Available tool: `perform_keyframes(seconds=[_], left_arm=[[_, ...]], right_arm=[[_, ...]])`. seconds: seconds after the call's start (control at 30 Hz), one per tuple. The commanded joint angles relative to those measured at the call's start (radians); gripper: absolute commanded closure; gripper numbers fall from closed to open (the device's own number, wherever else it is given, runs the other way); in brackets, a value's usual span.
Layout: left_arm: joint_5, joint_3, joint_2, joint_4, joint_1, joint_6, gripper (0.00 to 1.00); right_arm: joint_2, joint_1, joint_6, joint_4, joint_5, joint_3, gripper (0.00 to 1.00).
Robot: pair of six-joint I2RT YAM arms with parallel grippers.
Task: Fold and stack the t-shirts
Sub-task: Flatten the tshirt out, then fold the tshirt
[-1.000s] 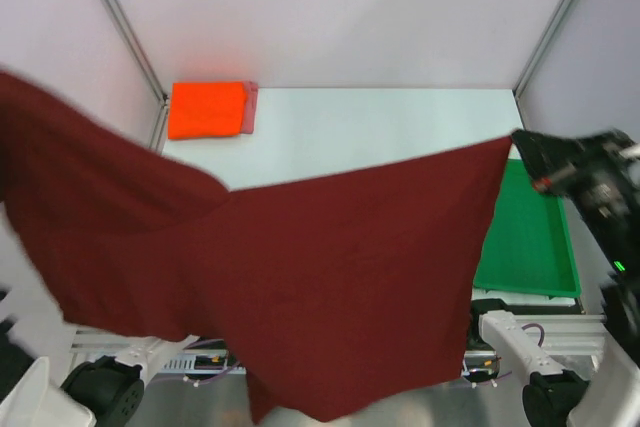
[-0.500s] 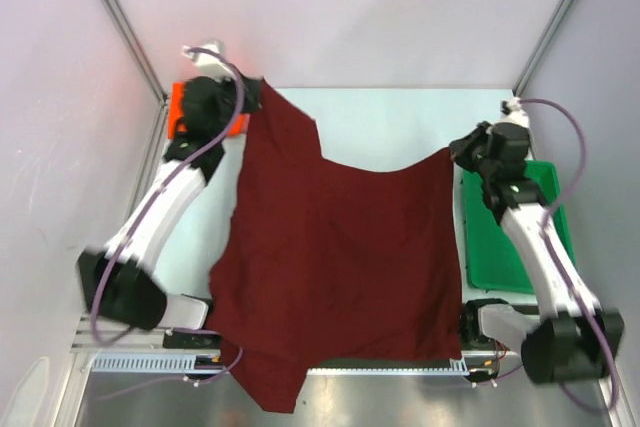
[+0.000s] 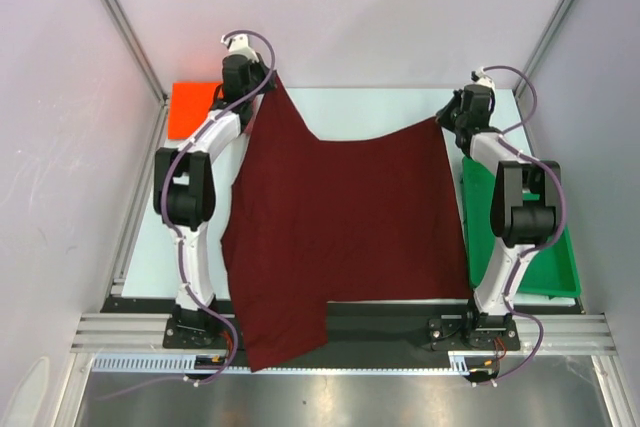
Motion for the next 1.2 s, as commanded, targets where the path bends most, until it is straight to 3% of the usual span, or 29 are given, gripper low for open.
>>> perform_keyframes(seconds=[0.0,0.27,0.5,0.63,0.83,1.17], left_arm=[[0.026,0.144,0.057,0.047,0.012,0.003,1.0],[0.049,0.396,0.221,-0.057,0.038,0.02,0.99],[0.053,0.417,0.212,-0.115,0.041,0.014,1.0],[0.044,0.312,0.14,-0.119,0.038,0.022,1.0],[0.021,0.162,-0.025,-0.178,0.018,0.051,1.0],[-0.078,-0.076,-0.299,-0.356,-0.005,0.091,1.0]], right_arm=[[0.053,-0.026,-0.03,0.079,-0.029,0.118,1.0],[0.23,-0.053,-0.033,-0.01,-0.038,0.329,1.0],[0.289,-0.057,-0.013,-0.067,-0.079,0.404,1.0],[0.291,-0.057,0.021,-0.123,-0.101,0.435,1.0],[0.259,-0.058,0.041,-0.343,-0.109,0.493,1.0],[0.115,-0.063,0.058,-0.636,-0.082,0.432,1.0]])
